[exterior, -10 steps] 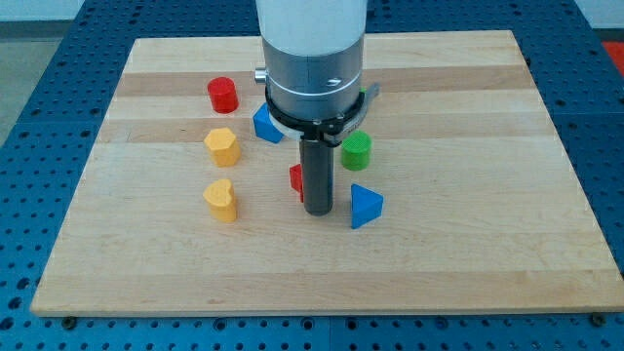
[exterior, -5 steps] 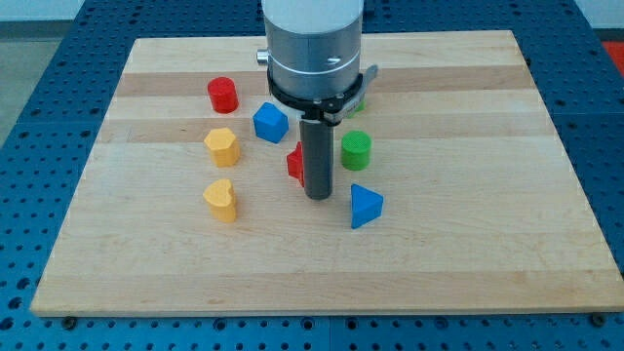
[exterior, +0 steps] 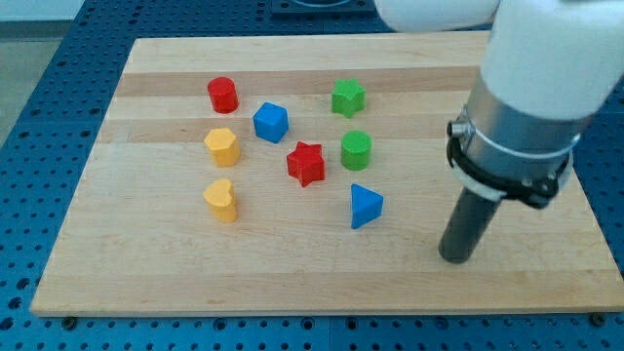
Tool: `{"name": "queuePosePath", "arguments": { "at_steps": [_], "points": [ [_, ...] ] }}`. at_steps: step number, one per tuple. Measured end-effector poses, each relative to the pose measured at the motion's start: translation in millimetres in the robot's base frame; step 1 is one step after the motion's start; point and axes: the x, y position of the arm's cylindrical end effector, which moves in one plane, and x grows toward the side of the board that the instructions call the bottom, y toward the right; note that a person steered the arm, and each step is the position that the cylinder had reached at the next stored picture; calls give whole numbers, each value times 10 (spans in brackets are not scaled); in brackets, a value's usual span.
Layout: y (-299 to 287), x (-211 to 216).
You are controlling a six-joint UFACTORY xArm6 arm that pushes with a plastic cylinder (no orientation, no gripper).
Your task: Place the blue triangle horizontally right to the yellow heart
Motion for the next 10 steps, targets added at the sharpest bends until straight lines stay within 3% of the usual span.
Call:
{"name": "queuePosePath", "arguments": {
  "at_steps": [2,10],
  "points": [
    [-571,-109],
    [-713,-492]
  ]
}}
